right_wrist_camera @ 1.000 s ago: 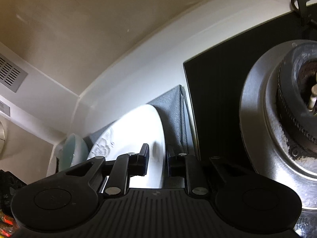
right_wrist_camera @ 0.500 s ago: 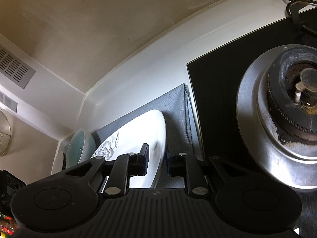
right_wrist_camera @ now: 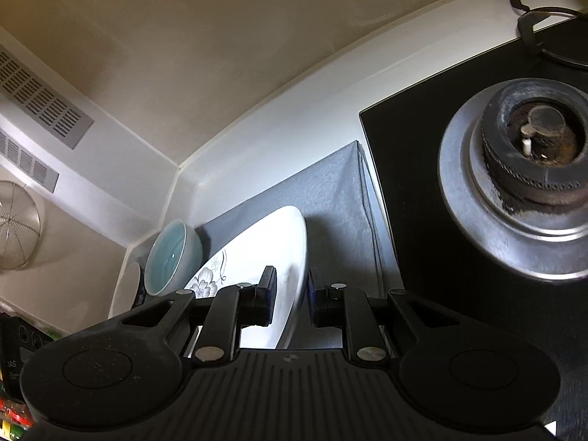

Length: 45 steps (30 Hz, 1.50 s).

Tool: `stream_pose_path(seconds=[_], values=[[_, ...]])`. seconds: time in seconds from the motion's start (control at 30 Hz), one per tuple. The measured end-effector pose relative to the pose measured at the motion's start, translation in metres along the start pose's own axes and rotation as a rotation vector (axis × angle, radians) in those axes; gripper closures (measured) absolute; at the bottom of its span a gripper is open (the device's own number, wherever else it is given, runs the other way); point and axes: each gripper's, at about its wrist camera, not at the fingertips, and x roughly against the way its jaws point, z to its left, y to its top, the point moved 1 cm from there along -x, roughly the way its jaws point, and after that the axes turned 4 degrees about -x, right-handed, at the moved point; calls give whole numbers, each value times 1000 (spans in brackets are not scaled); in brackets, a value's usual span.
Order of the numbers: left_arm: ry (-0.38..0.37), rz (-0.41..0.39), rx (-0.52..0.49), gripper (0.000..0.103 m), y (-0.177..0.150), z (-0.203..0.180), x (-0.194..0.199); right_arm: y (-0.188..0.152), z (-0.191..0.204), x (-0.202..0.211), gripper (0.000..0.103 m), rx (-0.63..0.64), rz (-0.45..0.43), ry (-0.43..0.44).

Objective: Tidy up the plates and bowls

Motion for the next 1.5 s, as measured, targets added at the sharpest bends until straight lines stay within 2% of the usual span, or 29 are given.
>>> stream_pose_path(seconds=[0.73,1.5], values=[[-19,72,-120,65,-48,-2,35,-74,-9,51,84,-80,-35,-24],[-10,155,-177,65,-86,2,29,-123,-26,63,84,-65,-6,-84]])
